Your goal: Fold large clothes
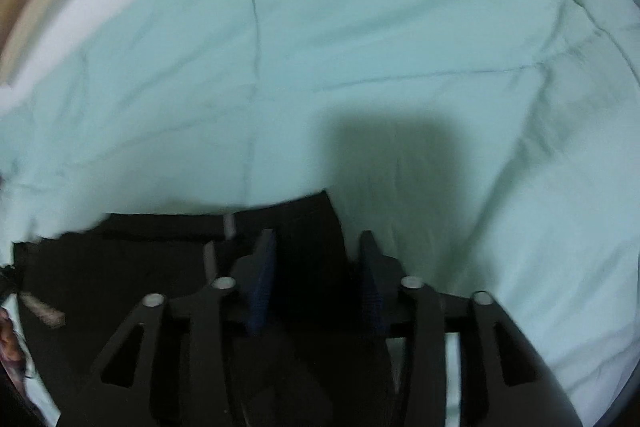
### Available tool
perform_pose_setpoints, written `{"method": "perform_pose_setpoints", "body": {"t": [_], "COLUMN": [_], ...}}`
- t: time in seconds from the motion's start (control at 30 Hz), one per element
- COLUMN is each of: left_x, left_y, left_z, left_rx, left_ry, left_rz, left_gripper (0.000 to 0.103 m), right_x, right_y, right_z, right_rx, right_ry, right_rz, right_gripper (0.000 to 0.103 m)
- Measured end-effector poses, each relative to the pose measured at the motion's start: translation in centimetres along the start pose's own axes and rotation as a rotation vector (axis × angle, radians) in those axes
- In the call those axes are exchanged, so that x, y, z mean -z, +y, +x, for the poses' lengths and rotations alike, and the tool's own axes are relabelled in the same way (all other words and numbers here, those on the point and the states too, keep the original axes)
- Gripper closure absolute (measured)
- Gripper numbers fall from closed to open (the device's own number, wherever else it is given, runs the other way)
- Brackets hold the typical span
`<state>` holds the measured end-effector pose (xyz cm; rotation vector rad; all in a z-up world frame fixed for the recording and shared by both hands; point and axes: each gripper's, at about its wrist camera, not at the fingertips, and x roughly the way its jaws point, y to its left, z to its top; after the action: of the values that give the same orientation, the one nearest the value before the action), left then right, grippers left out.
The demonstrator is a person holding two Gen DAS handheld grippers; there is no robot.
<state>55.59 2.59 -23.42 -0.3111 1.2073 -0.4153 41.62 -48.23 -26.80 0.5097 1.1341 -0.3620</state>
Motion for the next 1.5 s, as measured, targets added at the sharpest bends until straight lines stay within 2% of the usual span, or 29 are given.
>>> {"method": "perform_pose_setpoints", "body": {"t": [0.07,0.17,0.3,0.37,0.43,0.5,0.53,0.63,0.7,0.77,0.87,0.93,1.03,1.1,1.17,1.23,1.3,1.37,1.5], "left_x": [0.7,3.3,7.9,10.4,13.1,15.3,16.1,17.3,17.3,16.9,16.8,16.3,14.6,12.8,11.0,10.0,9.4,8.8,7.8], "left_y": [-0.7,-2.0,-5.1,-7.7,-10.4,-12.3,-12.7,-12.2,-11.3,-11.3,-12.0,-12.8,-13.8,-14.5,-15.0,-14.4,-13.0,-11.7,-11.2], "left_z": [-2.6,-6.4,-7.9,-7.2,-6.5,-5.1,-3.4,1.4,3.5,3.8,3.0,1.2,-1.6,-2.2,-0.9,1.5,5.6,8.1,8.7], "left_rx": [-0.037,-0.037,0.041,0.088,0.097,0.084,0.079,-0.018,-0.039,-0.046,-0.061,-0.037,0.033,0.069,0.075,-0.011,-0.089,-0.078,-0.065], "left_ry": [-0.052,-0.123,-0.107,-0.069,-0.051,-0.019,0.026,0.093,0.112,0.121,0.128,0.110,0.026,-0.008,-0.005,0.024,0.119,0.164,0.171], "left_rz": [0.021,0.056,0.096,0.145,0.225,0.288,0.297,0.319,0.304,0.291,0.314,0.322,0.310,0.280,0.260,0.264,0.234,0.181,0.147], "left_gripper": [0.058,0.052,0.052,0.052,0.052,0.052,0.052,0.052,0.052,0.053,0.052,0.052,0.052,0.047,0.045,0.046,0.045,0.044,0.044], "right_x": [1.2,4.5,8.9,11.5,13.0,14.6,15.2,16.4,16.3,16.4,16.1,15.2,12.5,10.8,8.7,7.1,6.4,5.7,5.2], "right_y": [0.7,3.2,6.2,8.8,10.9,12.7,13.5,14.3,14.0,14.1,14.1,13.8,14.6,15.1,15.4,15.4,14.9,14.2,13.8], "right_z": [-3.0,-7.5,-9.6,-9.6,-9.1,-7.7,-6.4,-3.0,-2.0,-1.7,-2.2,-3.7,-6.5,-6.9,-5.6,-2.8,0.5,2.6,3.2], "right_rx": [-0.006,-0.069,-0.168,-0.186,-0.173,-0.133,-0.076,-0.013,-0.018,-0.005,-0.004,-0.032,-0.047,-0.034,-0.022,-0.010,-0.013,-0.027,-0.030], "right_ry": [-0.046,-0.091,-0.062,-0.038,-0.030,-0.003,0.007,0.046,0.060,0.057,0.082,0.087,-0.018,-0.059,-0.064,-0.023,0.060,0.099,0.104], "right_rz": [-0.023,-0.101,-0.149,-0.197,-0.244,-0.277,-0.294,-0.318,-0.292,-0.313,-0.314,-0.297,-0.312,-0.315,-0.299,-0.263,-0.225,-0.185,-0.189], "right_gripper": [0.041,0.041,0.041,0.041,0.041,0.041,0.040,0.037,0.037,0.037,0.037,0.037,0.037,0.036,0.036,0.035,0.026,0.022,0.020]}}
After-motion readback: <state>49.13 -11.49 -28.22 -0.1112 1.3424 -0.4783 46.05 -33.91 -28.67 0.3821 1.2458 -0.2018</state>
